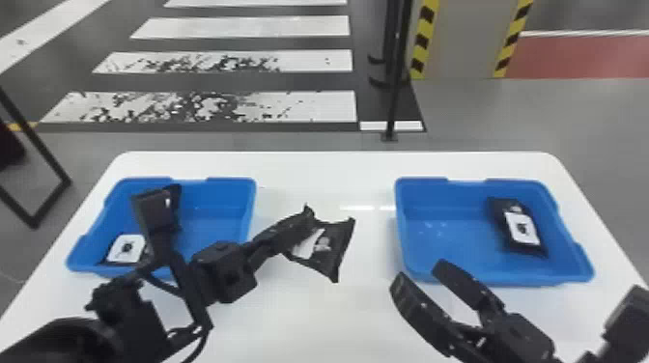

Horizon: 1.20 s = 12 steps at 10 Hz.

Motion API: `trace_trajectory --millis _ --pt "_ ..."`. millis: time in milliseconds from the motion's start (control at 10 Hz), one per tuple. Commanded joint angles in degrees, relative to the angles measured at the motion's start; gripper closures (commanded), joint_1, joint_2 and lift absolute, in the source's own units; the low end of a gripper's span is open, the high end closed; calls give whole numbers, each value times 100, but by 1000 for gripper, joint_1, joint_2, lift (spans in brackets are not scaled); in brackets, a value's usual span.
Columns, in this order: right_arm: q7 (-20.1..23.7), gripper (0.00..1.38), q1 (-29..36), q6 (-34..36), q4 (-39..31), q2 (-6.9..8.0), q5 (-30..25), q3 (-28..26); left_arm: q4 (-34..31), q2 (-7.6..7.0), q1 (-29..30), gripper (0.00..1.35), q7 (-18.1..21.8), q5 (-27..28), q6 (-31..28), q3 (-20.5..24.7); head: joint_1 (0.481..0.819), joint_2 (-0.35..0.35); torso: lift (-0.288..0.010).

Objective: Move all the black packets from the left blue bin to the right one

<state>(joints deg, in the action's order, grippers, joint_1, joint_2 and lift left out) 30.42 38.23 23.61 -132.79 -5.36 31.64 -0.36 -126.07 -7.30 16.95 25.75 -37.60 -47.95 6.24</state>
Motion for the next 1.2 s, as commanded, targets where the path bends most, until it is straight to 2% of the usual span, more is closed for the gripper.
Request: trace_trajectory --millis 0,400,800,900,1100 --pt "17 127 -167 170 137 0 115 81 0 18 -36 1204 0 -68 0 -167 695 33 -140" --pt "78 127 -546 395 461 0 424 241 0 27 -93 1205 9 -182 -57 -487 695 12 -140" --pt "87 130 -659 423 447 -18 584 447 0 27 -135 1205 0 -159 -141 -544 695 8 -140" --pt "87 222 -687 564 461 -18 584 470 0 27 -149 1204 0 -171 -141 -567 695 14 -140" --pt "78 930 -785 789 503 -26 526 516 0 35 -177 1204 0 -239 -141 -624 695 27 -140"
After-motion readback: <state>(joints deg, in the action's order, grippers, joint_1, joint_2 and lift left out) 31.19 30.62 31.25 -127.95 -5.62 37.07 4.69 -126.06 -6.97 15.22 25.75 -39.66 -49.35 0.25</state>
